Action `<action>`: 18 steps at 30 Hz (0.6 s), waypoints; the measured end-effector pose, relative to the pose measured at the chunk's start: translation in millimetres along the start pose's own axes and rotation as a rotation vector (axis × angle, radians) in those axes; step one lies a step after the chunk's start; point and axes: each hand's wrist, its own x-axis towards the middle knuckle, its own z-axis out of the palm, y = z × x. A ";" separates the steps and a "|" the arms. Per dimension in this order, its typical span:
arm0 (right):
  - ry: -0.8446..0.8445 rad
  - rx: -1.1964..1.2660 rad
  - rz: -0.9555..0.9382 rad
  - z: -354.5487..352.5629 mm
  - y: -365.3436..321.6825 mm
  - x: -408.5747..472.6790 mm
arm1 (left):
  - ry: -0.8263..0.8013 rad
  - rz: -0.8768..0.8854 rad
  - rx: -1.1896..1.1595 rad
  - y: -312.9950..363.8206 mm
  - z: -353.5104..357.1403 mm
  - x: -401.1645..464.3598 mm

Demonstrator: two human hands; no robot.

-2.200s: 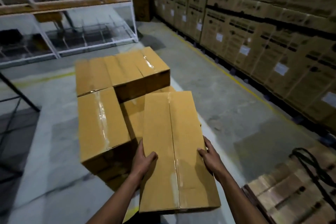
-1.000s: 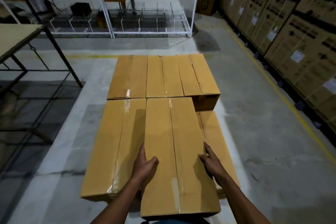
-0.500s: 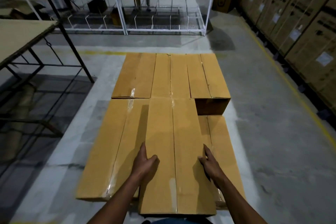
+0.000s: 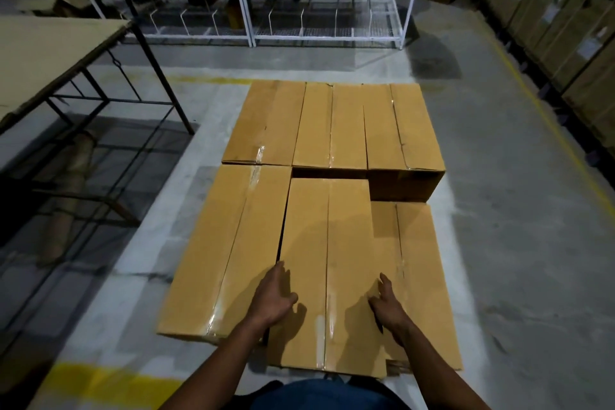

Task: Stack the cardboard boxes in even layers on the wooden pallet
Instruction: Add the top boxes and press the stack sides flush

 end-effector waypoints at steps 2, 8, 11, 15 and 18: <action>0.014 -0.015 0.062 3.8 9.5 -1.3 | -0.021 0.018 0.122 -20.5 -1.8 -6.2; -0.010 0.072 0.235 16.5 17.0 -19.5 | -0.141 0.059 0.556 -67.6 -1.8 -30.1; -0.025 0.141 0.279 24.3 17.9 -32.6 | -0.199 0.092 0.688 -78.6 1.2 -40.2; -0.036 0.190 0.325 28.5 21.4 -42.1 | -0.217 0.102 0.751 -80.8 2.8 -40.7; -0.017 0.206 0.286 30.0 23.3 -44.9 | -0.221 0.133 0.792 -80.2 2.5 -43.0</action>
